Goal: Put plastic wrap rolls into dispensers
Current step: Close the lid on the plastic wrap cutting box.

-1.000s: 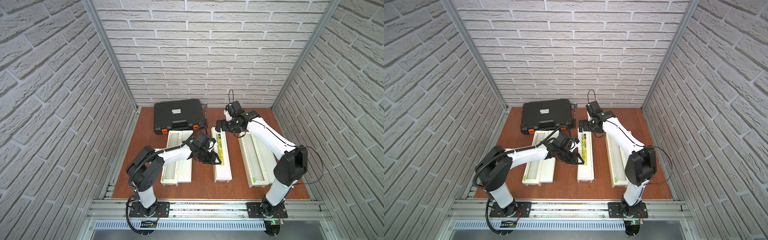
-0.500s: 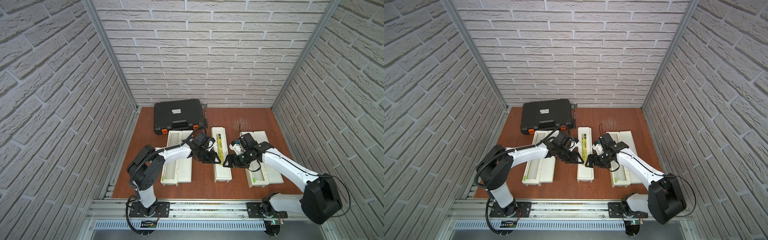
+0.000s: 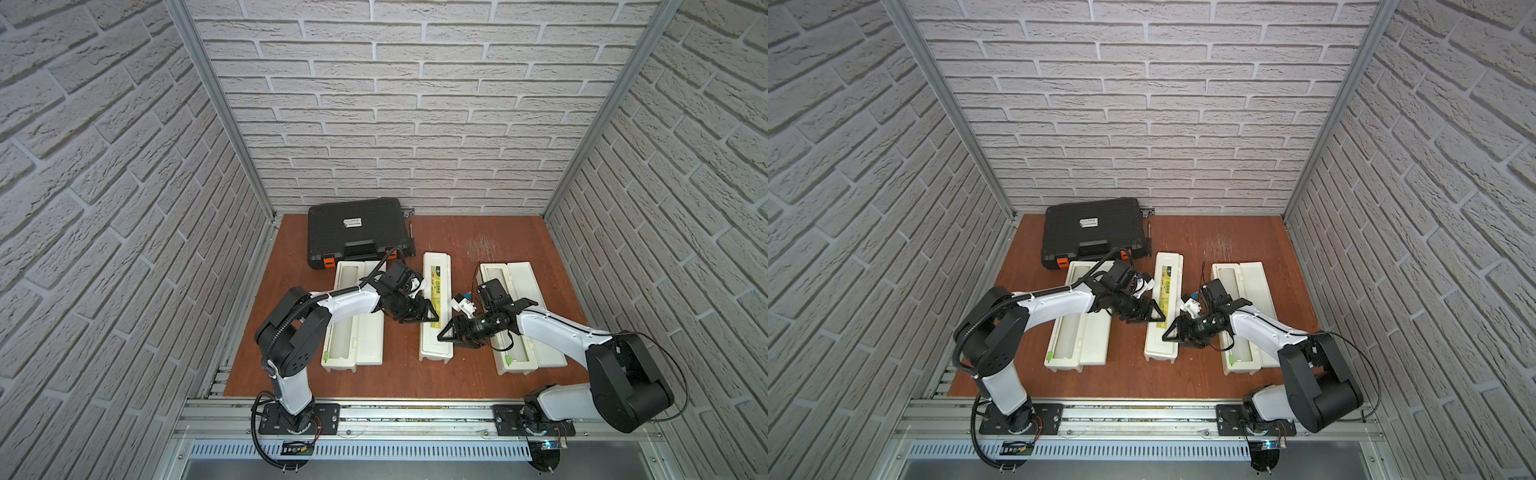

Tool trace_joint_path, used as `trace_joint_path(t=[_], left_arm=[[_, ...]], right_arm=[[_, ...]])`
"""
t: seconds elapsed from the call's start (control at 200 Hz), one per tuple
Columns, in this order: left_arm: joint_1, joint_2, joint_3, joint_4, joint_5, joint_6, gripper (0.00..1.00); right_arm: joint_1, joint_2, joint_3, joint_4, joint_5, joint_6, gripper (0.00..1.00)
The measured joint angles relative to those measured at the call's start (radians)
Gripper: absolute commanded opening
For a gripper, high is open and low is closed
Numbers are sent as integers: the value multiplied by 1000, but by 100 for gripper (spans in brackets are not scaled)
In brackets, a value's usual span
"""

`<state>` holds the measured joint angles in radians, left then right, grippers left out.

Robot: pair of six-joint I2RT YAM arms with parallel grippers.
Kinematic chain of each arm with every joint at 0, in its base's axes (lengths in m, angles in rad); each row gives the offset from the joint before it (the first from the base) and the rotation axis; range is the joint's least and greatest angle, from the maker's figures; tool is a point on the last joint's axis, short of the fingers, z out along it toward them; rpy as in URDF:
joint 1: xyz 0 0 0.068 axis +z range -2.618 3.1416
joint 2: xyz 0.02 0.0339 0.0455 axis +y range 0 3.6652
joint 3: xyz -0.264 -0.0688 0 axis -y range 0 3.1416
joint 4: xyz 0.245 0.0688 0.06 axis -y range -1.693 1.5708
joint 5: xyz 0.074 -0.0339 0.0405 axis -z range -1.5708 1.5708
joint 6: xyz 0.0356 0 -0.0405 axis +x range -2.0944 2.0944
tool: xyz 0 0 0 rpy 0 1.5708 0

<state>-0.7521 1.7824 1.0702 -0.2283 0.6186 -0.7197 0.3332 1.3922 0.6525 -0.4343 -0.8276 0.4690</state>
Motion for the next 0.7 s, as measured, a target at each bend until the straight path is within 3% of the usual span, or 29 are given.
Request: trace_joint_path(t=[0.28,0.515,0.7], left_arm=[[-48,-80,-95,66,-58,-8,77],[-74,-146,-175,90,-65,-5,85],[-108,-173,-204,95,-37,3,71]], right_arm=[[-47,34,8,-9,-50,-39,60],[-58,69,38,-53,-68,-77,60],[-65,106,67,-82,-85,-90,59]])
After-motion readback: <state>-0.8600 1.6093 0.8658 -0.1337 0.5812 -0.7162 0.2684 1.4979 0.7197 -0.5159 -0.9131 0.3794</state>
